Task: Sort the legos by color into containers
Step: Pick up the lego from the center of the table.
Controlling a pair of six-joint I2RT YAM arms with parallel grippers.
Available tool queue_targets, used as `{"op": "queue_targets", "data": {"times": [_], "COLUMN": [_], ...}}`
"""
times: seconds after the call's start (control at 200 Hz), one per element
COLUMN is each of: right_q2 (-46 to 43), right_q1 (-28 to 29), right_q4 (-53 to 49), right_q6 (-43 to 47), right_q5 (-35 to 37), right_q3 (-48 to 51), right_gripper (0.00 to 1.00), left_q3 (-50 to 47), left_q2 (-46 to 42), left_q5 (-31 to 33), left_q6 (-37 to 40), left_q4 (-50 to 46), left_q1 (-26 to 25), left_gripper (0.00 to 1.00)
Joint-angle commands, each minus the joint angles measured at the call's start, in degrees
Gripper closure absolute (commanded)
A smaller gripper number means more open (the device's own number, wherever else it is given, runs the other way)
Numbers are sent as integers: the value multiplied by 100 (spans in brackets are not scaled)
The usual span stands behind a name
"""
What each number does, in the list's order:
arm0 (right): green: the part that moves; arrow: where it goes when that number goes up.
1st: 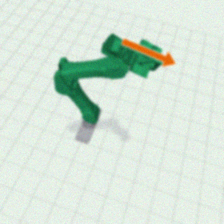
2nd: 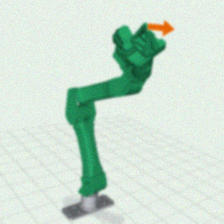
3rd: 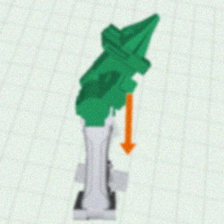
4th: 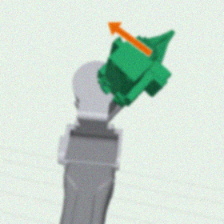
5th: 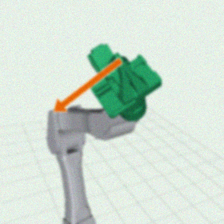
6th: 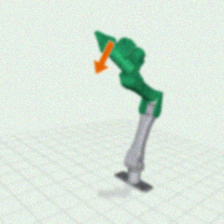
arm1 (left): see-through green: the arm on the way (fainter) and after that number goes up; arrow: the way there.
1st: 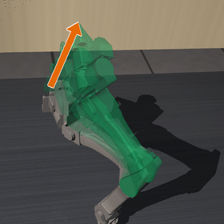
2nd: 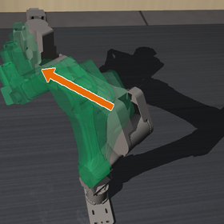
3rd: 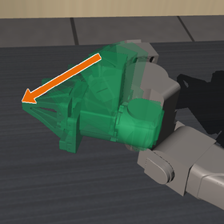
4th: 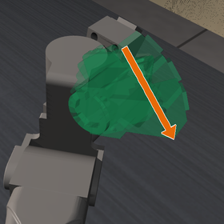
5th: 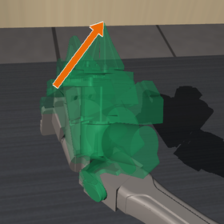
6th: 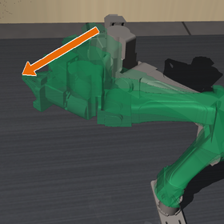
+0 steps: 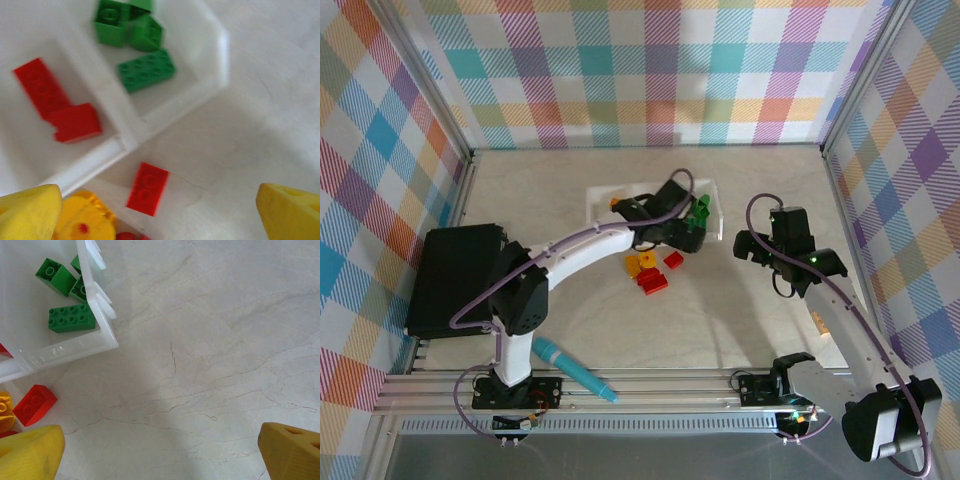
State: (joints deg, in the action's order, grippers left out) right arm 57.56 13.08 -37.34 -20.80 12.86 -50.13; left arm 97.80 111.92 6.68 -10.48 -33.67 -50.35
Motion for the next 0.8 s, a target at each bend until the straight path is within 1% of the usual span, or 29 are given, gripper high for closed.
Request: {"op": "queue_targets", "data": {"times": [0.0,0.135,0.175,0.29,0.415,0.565,0.675,0.795], "right_q2": [-100,-92,-102,-105,-91,-58,-54,-78], "right_q1": [-34,-38,-34,-34,-37,-43,-43,-43], "right_q4": [-46,-58,-69,-71,-31,-2,-19,-39], "right_q6": [-100,-66,-56,-32,-23,-25,4,32], "right_q5": [42,-24,-29,-45,-73,-103,-109,-82], "right_q3": [29,36,45,50,65,63,55,65], "right_gripper": [1,1,1,1,1,1,1,1], "left_q3": [438,688,741,793,853,1248,1676,1860], "left_q2": [455,796,867,1010,1199,1613,1971,2109], "left_q5": [181,355,521,847,1039,1000,1007,941], "left_q6": [644,705,705,732,766,790,782,716], "left_q4": [-595,-897,-966,-1059,-1134,-1441,-1790,-1932], "left_q1": [-265,-364,-385,-406,-406,-388,-364,-314], "left_gripper": [3,11,13,17,20,21,23,25]}}
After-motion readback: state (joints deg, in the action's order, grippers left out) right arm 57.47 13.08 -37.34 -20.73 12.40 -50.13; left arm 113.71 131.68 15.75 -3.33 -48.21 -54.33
